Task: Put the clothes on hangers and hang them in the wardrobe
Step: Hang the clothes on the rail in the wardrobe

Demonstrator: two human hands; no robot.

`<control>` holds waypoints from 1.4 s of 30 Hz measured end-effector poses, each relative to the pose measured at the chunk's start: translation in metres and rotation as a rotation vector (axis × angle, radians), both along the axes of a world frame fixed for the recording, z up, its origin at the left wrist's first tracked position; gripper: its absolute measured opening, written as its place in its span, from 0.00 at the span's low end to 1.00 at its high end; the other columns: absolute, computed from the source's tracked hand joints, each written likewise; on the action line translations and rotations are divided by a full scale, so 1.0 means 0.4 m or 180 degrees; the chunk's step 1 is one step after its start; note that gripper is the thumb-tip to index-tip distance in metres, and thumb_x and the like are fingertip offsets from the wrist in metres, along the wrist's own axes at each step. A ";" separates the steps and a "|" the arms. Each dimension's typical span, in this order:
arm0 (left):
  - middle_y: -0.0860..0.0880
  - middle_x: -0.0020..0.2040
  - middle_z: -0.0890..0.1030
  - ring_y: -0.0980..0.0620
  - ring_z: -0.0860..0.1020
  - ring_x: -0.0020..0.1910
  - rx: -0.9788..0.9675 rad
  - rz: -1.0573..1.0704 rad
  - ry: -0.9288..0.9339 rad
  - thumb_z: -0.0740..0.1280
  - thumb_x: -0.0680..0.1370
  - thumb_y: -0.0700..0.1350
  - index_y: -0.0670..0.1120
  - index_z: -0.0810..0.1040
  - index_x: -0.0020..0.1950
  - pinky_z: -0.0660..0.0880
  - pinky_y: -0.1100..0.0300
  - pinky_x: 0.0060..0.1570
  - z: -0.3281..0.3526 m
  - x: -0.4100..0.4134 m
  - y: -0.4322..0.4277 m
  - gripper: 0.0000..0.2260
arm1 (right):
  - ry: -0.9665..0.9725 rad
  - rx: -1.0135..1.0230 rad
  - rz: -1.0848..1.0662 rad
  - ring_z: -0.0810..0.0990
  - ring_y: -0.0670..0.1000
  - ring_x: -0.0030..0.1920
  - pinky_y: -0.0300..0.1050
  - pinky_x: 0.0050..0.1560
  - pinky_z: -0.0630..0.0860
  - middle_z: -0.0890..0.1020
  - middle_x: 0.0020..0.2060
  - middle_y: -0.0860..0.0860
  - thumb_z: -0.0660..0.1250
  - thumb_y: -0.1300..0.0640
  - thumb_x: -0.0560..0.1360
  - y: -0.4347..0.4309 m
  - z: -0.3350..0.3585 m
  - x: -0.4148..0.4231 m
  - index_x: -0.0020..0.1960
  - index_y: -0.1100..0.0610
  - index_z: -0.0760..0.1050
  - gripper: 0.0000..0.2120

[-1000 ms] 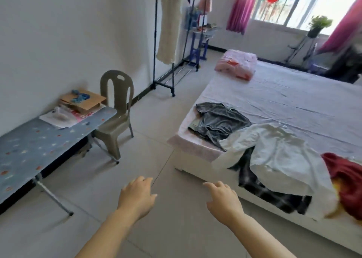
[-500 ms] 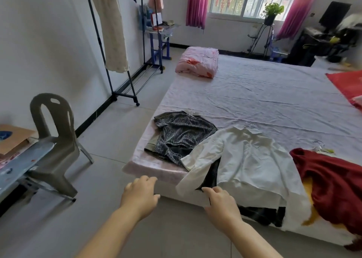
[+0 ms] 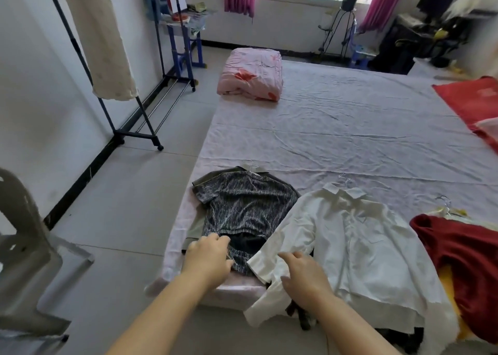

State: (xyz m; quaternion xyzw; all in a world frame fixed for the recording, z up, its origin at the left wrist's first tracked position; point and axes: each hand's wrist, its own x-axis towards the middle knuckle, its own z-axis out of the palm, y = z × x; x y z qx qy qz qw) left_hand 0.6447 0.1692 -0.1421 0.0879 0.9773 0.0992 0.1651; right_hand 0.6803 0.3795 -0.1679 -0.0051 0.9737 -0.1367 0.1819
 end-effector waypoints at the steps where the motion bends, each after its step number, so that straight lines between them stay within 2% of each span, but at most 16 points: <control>1: 0.50 0.63 0.72 0.47 0.70 0.61 -0.0009 -0.0009 -0.0005 0.62 0.77 0.54 0.51 0.66 0.67 0.67 0.52 0.59 0.000 -0.037 -0.005 0.20 | 0.0000 -0.0015 -0.0024 0.71 0.54 0.62 0.47 0.60 0.70 0.70 0.64 0.49 0.60 0.54 0.76 -0.005 -0.001 -0.032 0.71 0.46 0.61 0.25; 8: 0.50 0.63 0.72 0.48 0.71 0.60 0.0000 -0.0098 -0.0108 0.61 0.77 0.54 0.51 0.65 0.68 0.68 0.53 0.59 -0.033 -0.265 0.001 0.21 | -0.0061 -0.0056 -0.0070 0.71 0.52 0.62 0.46 0.58 0.69 0.71 0.63 0.48 0.61 0.53 0.75 0.002 -0.036 -0.262 0.71 0.46 0.62 0.25; 14: 0.51 0.64 0.71 0.49 0.70 0.61 0.0056 0.0149 -0.0276 0.61 0.77 0.53 0.51 0.64 0.70 0.68 0.54 0.59 -0.101 -0.474 0.035 0.21 | -0.0257 -0.0041 0.0190 0.72 0.53 0.60 0.46 0.55 0.69 0.72 0.60 0.50 0.60 0.56 0.75 0.032 -0.110 -0.544 0.71 0.47 0.63 0.25; 21: 0.52 0.66 0.70 0.50 0.68 0.64 0.0106 0.0430 -0.0454 0.60 0.78 0.53 0.51 0.62 0.71 0.65 0.53 0.64 -0.233 -0.717 0.089 0.22 | -0.0670 -0.0017 0.0327 0.70 0.57 0.62 0.51 0.58 0.71 0.70 0.64 0.53 0.61 0.56 0.75 0.073 -0.288 -0.910 0.71 0.50 0.63 0.25; 27: 0.54 0.66 0.70 0.53 0.67 0.65 0.0353 0.0609 -0.0450 0.60 0.78 0.52 0.52 0.64 0.71 0.63 0.55 0.65 -0.365 -0.823 0.094 0.21 | -0.0867 -0.0012 0.0330 0.70 0.60 0.62 0.56 0.59 0.72 0.70 0.65 0.57 0.61 0.57 0.76 0.058 -0.475 -1.151 0.70 0.54 0.65 0.23; 34: 0.55 0.65 0.71 0.54 0.67 0.65 0.0416 0.0754 -0.0605 0.61 0.78 0.50 0.51 0.66 0.69 0.62 0.59 0.65 -0.485 -0.821 0.060 0.20 | -0.0810 0.0040 0.0130 0.70 0.60 0.62 0.57 0.61 0.71 0.70 0.63 0.58 0.60 0.61 0.75 0.029 -0.648 -1.287 0.67 0.58 0.68 0.20; 39: 0.56 0.66 0.69 0.56 0.65 0.66 0.0487 0.0882 -0.0668 0.59 0.79 0.50 0.52 0.64 0.71 0.59 0.60 0.66 -0.526 -0.840 0.057 0.20 | -0.0750 -0.0020 -0.0018 0.73 0.59 0.56 0.55 0.53 0.74 0.75 0.56 0.57 0.58 0.64 0.75 0.019 -0.718 -1.316 0.63 0.58 0.71 0.17; 42: 0.56 0.67 0.68 0.57 0.64 0.67 0.0493 0.0878 -0.0633 0.59 0.79 0.50 0.53 0.63 0.71 0.59 0.60 0.66 -0.534 -0.853 0.059 0.20 | -0.0658 -0.0061 -0.0145 0.74 0.59 0.55 0.56 0.53 0.74 0.76 0.54 0.57 0.58 0.65 0.75 0.016 -0.731 -1.324 0.62 0.58 0.73 0.16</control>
